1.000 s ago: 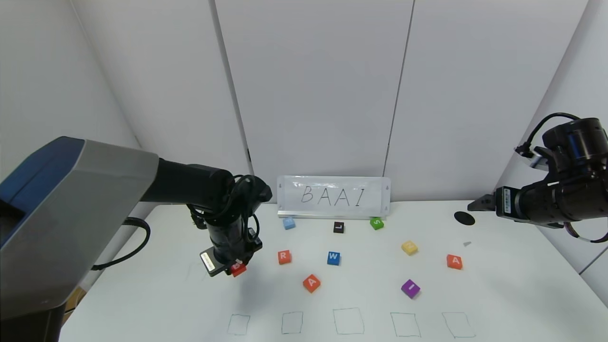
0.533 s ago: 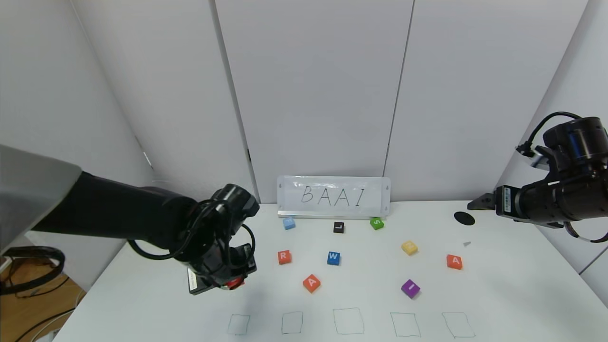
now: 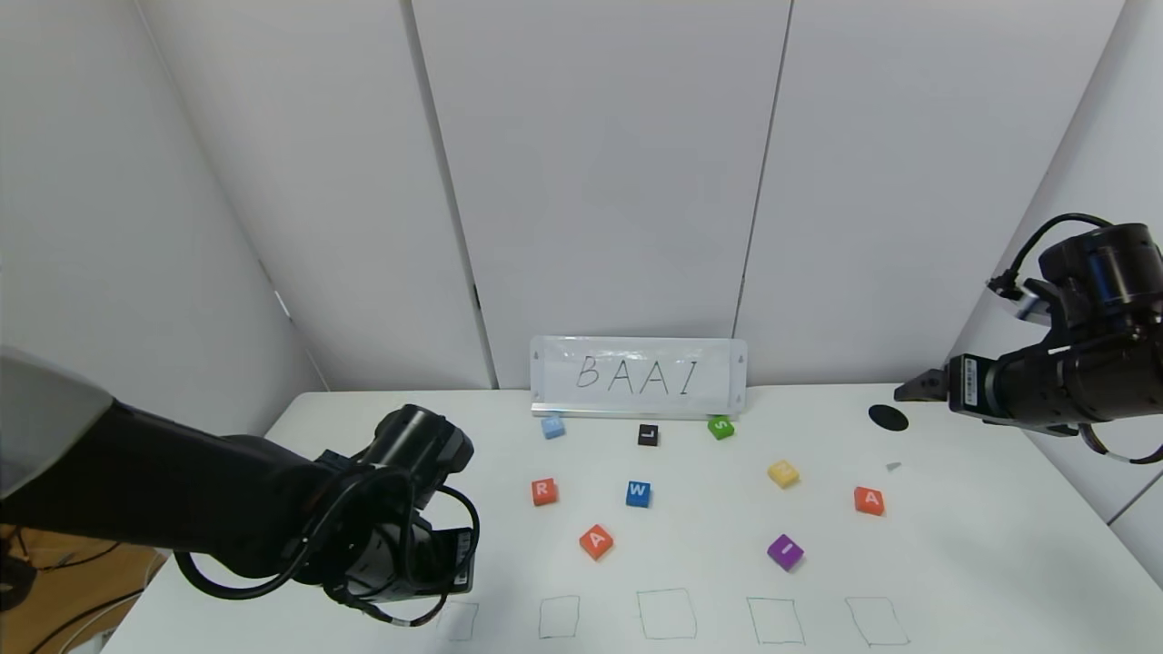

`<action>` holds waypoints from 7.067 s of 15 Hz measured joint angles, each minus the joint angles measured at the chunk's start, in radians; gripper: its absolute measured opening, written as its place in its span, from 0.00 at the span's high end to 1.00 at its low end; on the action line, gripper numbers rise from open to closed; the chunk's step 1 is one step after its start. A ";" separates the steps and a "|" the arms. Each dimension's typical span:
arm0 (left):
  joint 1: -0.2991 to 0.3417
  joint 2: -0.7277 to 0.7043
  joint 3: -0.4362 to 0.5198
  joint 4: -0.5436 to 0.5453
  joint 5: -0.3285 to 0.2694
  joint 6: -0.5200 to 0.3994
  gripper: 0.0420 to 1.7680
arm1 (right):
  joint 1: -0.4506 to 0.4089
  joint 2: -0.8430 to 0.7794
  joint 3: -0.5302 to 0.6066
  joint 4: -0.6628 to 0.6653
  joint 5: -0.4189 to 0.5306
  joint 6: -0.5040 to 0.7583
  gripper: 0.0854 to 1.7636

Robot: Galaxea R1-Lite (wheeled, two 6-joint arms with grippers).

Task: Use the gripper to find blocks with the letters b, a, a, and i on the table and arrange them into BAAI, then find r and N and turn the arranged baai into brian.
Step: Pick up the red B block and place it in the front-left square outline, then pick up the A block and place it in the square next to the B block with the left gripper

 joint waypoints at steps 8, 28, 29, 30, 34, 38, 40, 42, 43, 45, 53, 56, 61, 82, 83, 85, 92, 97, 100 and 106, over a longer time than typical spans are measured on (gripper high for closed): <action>-0.003 0.108 0.067 -0.109 0.000 0.030 0.72 | -0.001 0.001 -0.001 0.000 0.001 -0.001 0.03; -0.009 0.146 0.086 -0.135 -0.029 0.062 0.72 | -0.004 0.006 -0.003 -0.002 0.001 0.000 0.03; -0.012 0.148 0.086 -0.135 -0.029 0.062 0.72 | -0.004 0.006 -0.003 -0.002 0.001 0.000 0.03; -0.013 0.151 0.086 -0.136 -0.030 0.062 0.72 | -0.004 0.006 -0.003 -0.002 0.001 -0.001 0.03; -0.014 0.160 0.086 -0.137 -0.029 0.062 0.72 | -0.004 0.007 -0.003 -0.002 0.001 0.000 0.03; -0.013 0.168 0.082 -0.139 -0.029 0.062 0.72 | -0.003 0.008 -0.003 -0.002 0.001 0.000 0.03; -0.013 0.170 0.080 -0.140 -0.028 0.062 0.72 | -0.002 0.008 -0.002 -0.002 0.001 0.000 0.03; -0.012 0.172 0.080 -0.140 -0.027 0.062 0.72 | -0.001 0.008 -0.002 -0.002 0.001 0.001 0.03; -0.012 0.172 0.079 -0.140 -0.027 0.062 0.72 | -0.001 0.008 -0.002 -0.002 0.001 0.001 0.03; -0.012 0.172 0.079 -0.140 -0.027 0.062 0.72 | -0.001 0.008 -0.001 -0.001 0.000 0.001 0.03; -0.008 0.172 0.080 -0.153 -0.027 0.062 0.72 | -0.001 0.008 -0.001 -0.001 0.000 0.001 0.03; -0.006 0.172 0.080 -0.153 -0.026 0.062 0.72 | -0.002 0.008 -0.001 -0.001 0.000 0.001 0.03; -0.006 0.172 0.082 -0.153 -0.026 0.062 0.47 | -0.001 0.008 -0.001 -0.001 0.000 0.001 0.03; 0.002 -0.053 0.083 -0.053 -0.026 0.091 0.06 | -0.001 0.008 -0.006 0.000 0.003 0.017 0.03; 0.002 -0.079 0.078 -0.037 -0.026 0.104 0.06 | -0.001 0.008 -0.004 0.000 0.003 0.017 0.03; 0.000 -0.124 0.058 0.006 -0.025 0.122 0.05 | -0.001 0.008 -0.004 0.000 0.003 0.017 0.03; -0.068 -0.183 -0.141 0.216 -0.019 0.106 0.04 | -0.004 0.008 -0.006 0.000 0.001 0.017 0.03; -0.147 -0.142 -0.379 0.405 -0.018 0.029 0.04 | -0.004 0.014 -0.006 0.000 -0.001 0.019 0.03; -0.195 -0.059 -0.541 0.493 -0.017 -0.019 0.04 | -0.003 0.016 -0.007 0.000 -0.001 0.018 0.03; -0.270 0.170 -0.869 0.667 -0.015 -0.262 0.03 | -0.014 0.016 -0.009 -0.001 0.000 0.018 0.03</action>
